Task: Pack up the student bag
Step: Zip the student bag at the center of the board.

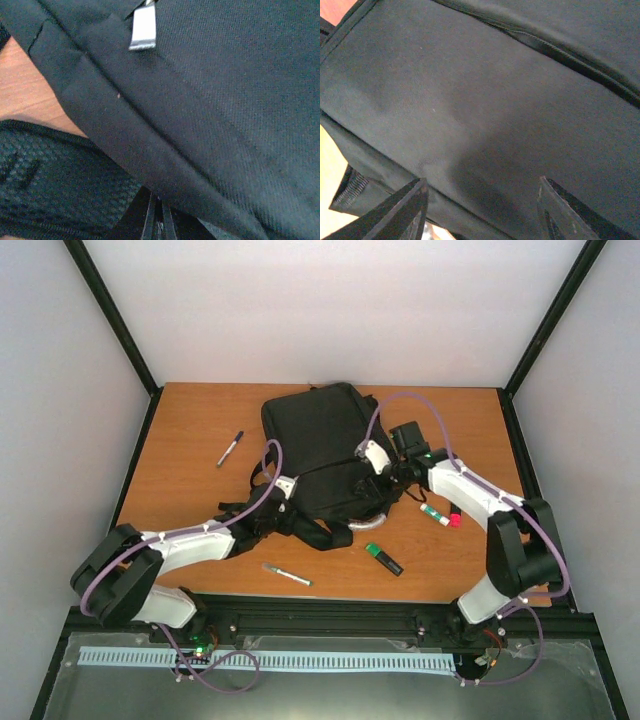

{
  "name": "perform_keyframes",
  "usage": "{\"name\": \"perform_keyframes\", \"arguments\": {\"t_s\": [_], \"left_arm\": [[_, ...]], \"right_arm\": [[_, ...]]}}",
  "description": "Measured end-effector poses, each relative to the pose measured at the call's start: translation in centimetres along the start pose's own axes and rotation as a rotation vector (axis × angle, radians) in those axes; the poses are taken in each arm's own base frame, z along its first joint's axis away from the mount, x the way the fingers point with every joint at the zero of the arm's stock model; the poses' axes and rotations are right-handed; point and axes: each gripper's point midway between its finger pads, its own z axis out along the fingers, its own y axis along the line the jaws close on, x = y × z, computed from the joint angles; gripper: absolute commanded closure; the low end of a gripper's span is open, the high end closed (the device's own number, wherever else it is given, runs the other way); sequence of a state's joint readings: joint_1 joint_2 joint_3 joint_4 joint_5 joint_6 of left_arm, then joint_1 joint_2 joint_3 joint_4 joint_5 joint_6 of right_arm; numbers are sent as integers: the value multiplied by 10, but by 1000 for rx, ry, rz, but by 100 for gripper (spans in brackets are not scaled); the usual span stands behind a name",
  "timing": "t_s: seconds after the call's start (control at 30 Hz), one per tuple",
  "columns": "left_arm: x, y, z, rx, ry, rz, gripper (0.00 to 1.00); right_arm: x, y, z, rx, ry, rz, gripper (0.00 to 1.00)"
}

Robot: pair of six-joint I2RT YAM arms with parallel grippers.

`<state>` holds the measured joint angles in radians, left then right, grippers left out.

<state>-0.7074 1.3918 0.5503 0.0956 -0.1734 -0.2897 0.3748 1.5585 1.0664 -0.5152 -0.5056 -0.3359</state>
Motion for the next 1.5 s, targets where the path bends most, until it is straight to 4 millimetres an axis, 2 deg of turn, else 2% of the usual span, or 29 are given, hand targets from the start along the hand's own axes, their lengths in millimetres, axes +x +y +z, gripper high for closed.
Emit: {"name": "perform_keyframes", "arguments": {"t_s": [0.1,0.37,0.53,1.07,1.5], "left_arm": [[8,-2,-5,28,21,-21,99],[25,-10,-16,106,59,-49,99],[33,-18,-19,155,80,-55,99],[44,-79,-26,333,114,15,99],[43,-113,-20,405,127,43,99]], "right_arm": [[-6,10,20,-38,34,-23,44],[-48,32,66,-110,47,-88,47],[-51,38,96,-146,84,-71,48],[-51,36,99,-141,88,-46,49],[-49,33,99,-129,96,-40,48]]}}
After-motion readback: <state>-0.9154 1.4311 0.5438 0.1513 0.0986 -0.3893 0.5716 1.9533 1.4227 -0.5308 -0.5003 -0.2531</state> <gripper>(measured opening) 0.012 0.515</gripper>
